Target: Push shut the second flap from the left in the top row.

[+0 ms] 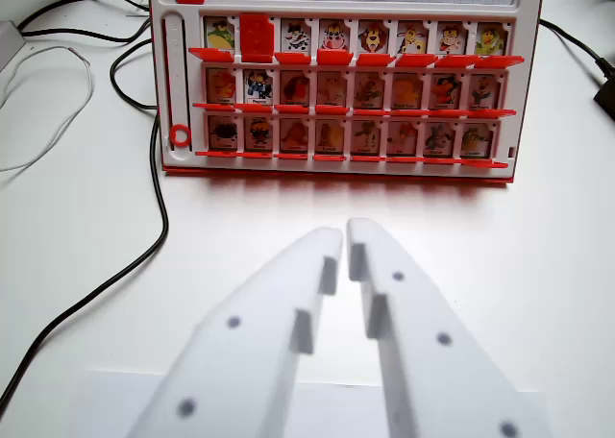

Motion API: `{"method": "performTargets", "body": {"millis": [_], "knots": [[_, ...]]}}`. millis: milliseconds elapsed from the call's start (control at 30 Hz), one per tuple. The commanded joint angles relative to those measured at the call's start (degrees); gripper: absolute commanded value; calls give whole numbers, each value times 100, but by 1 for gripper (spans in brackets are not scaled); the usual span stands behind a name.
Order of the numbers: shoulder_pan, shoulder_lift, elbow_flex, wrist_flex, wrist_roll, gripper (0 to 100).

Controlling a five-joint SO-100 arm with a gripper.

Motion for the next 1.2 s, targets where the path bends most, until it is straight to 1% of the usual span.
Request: {"method": "performTargets", "body": {"millis": [0, 167, 500, 1167], "knots": [[26, 0, -457, 9, 0, 0], [35, 0, -475, -18, 26, 0], [53, 0, -536, 114, -35, 0], [88, 0, -703, 378, -18, 0]]}}
